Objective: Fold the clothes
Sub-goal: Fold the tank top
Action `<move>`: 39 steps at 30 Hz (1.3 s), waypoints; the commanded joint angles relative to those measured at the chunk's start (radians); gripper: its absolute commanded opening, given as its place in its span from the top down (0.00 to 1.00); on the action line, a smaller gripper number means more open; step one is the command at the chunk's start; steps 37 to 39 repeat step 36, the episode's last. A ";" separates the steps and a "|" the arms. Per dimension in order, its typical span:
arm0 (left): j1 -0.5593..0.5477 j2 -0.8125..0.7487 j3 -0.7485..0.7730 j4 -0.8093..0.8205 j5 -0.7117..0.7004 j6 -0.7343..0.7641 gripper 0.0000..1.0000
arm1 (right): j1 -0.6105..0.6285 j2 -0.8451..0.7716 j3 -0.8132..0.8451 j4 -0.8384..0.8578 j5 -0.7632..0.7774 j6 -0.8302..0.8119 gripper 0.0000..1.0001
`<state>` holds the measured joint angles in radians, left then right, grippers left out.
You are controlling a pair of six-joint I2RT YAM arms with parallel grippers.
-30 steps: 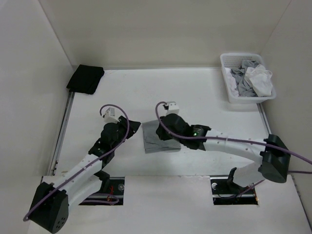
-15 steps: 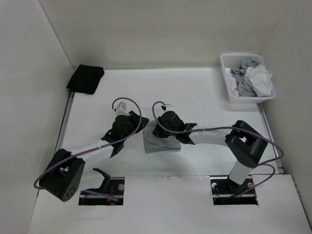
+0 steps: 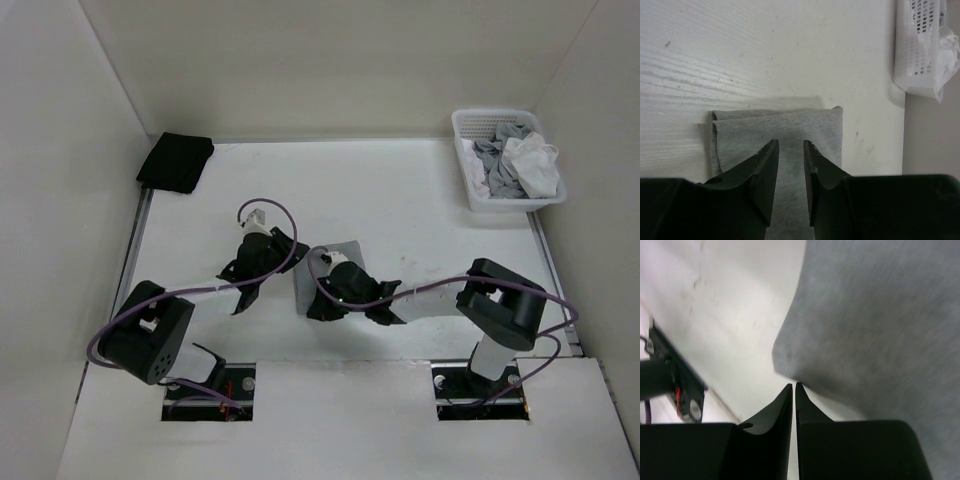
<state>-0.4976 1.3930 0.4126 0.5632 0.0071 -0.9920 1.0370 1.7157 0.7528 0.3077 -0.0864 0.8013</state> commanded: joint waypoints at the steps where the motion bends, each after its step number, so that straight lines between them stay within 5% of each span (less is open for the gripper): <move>1: 0.006 -0.054 0.026 0.067 0.014 0.000 0.76 | 0.030 -0.094 -0.016 0.065 0.008 0.018 0.89; 6: 0.026 -0.161 -0.015 0.009 0.013 0.000 0.75 | 0.033 -0.243 -0.044 0.044 0.040 -0.002 0.85; 11: 0.084 -0.293 -0.078 -0.103 0.001 0.013 0.70 | -0.031 -0.511 -0.147 0.042 0.138 -0.066 0.69; 20: 0.261 -0.526 -0.113 -0.425 -0.021 0.118 0.57 | -0.411 -0.915 -0.329 0.007 0.373 -0.096 0.30; 27: 0.340 -0.582 -0.129 -0.497 -0.006 0.147 0.49 | -0.689 -0.834 -0.386 0.082 0.363 -0.079 0.21; 39: 0.271 -0.500 -0.113 -0.477 -0.022 0.184 0.50 | -0.713 -0.780 -0.478 0.195 0.361 -0.059 0.21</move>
